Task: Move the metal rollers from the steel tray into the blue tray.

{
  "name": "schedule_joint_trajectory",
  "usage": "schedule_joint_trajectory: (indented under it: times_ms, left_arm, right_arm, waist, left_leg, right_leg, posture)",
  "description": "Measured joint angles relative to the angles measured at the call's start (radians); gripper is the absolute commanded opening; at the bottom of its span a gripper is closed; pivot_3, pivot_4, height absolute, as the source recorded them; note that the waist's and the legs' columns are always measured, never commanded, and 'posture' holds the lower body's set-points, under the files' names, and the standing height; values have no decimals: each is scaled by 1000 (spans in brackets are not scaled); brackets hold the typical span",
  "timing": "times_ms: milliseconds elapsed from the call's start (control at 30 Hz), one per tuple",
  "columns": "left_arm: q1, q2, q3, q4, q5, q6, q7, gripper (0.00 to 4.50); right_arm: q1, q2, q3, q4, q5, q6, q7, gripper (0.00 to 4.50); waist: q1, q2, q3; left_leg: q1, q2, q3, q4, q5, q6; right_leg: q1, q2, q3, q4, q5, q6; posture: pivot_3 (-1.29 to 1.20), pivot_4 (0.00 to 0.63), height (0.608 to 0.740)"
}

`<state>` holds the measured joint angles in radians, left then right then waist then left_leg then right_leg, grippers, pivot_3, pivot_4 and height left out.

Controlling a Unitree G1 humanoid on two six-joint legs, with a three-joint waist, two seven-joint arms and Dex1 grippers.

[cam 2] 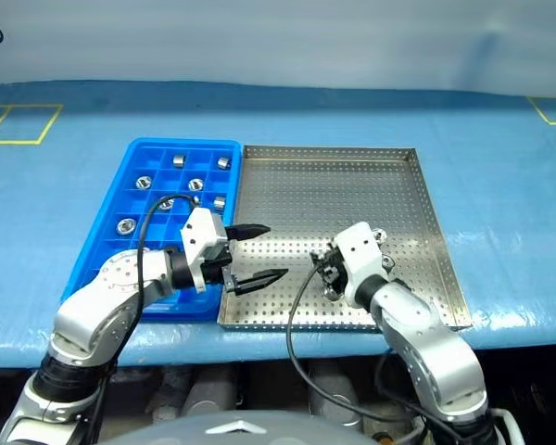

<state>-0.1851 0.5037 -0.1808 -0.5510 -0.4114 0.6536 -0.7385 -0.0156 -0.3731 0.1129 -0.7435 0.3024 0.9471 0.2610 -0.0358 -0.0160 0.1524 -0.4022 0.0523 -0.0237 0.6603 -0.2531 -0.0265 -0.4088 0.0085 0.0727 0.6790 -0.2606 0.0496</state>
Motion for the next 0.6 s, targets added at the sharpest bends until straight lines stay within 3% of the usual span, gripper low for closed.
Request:
schedule_joint_trajectory:
  times_ms: [100, 400, 600]
  left_arm:
    - [16, 12, 21, -15, -6, 13, 18, 4500]
    - [41, 17, 35, -56, -32, 24, 52, 4500]
    - [30, 16, 26, -56, -34, 37, 59, 4500]
  right_arm:
    - [-26, 7, 12, 11, -1, 0, 2, 79]
    - [-33, -45, 37, 56, -28, -3, 4, 31]
    - [90, -98, -6, 8, -20, -8, 32, 1876]
  waist:
    - [8, 0, 0]
    - [25, 0, 0]
    - [22, 0, 0]
  left_leg:
    - [-1, 0, 0, 0, 0, 0]
    - [-2, 0, 0, 0, 0, 0]
    - [-2, 0, 0, 0, 0, 0]
  right_leg:
    - [0, -1, 0, 0, 0, 0]
    - [-1, -1, -1, -1, 0, -1]
    - [-1, -1, 0, -1, 0, 0]
  posture:
    - [47, 150, 740]
    - [53, 150, 740]
    - [19, 150, 740]
